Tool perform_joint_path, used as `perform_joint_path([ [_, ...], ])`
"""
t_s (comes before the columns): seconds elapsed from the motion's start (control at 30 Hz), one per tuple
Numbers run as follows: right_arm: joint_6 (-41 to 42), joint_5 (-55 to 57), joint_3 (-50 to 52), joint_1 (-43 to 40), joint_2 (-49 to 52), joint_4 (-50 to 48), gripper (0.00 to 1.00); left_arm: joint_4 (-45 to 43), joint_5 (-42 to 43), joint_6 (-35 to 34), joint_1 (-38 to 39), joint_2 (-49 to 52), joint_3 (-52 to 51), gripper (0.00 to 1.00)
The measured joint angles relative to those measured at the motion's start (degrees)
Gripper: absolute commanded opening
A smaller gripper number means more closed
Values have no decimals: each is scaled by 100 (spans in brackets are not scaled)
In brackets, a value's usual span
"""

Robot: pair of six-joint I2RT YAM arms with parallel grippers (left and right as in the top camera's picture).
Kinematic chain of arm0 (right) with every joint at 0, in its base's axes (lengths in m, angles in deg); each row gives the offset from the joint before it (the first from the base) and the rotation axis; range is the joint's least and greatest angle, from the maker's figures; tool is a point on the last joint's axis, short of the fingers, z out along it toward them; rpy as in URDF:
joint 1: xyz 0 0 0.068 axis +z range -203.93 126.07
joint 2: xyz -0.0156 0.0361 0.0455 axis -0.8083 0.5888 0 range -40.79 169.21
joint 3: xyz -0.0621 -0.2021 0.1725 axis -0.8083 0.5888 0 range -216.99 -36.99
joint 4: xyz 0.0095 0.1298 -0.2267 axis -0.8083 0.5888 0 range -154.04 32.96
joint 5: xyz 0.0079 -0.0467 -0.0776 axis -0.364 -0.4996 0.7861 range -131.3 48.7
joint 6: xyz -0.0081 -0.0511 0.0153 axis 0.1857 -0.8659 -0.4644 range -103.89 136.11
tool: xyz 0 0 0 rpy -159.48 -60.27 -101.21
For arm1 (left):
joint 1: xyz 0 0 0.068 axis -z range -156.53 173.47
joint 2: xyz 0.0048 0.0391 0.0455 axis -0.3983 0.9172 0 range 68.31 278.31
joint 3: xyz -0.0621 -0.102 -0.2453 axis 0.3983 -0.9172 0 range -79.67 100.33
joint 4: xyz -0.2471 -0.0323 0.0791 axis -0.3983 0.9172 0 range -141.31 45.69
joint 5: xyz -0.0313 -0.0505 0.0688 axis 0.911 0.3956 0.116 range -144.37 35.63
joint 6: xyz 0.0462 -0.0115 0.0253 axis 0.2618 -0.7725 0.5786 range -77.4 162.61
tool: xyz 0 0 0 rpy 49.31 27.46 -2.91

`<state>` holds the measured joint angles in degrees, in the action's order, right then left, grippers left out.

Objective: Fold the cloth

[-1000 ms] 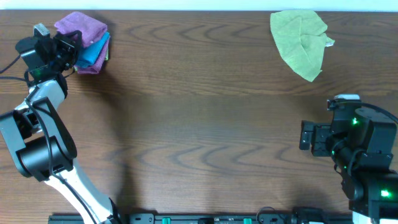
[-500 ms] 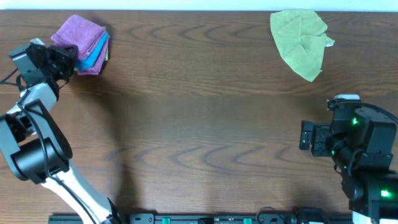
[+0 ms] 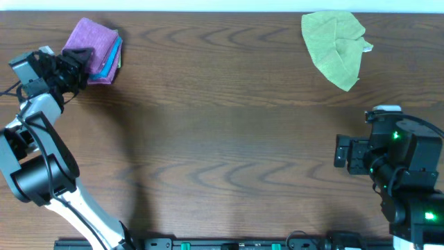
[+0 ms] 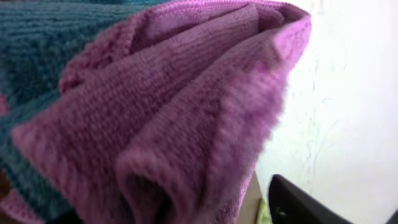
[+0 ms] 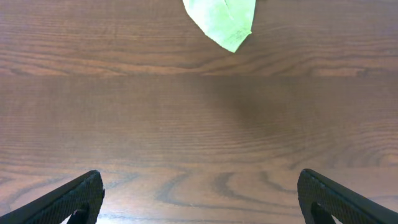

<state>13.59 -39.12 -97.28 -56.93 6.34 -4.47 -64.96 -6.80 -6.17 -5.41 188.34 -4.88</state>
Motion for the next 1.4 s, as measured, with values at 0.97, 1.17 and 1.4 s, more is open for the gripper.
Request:
perform_joint_path([
  [0.97,0,0,0,0,0,-4,99,3359,527,3609,-446,-3005,50,99],
  [1.17,0,0,0,0,0,4,99,5595,879,5316,-199,-4275,87,96],
  [1.4,0,-2,0,0,0,4,99,6575,352,6078,223,-5904,81,96],
])
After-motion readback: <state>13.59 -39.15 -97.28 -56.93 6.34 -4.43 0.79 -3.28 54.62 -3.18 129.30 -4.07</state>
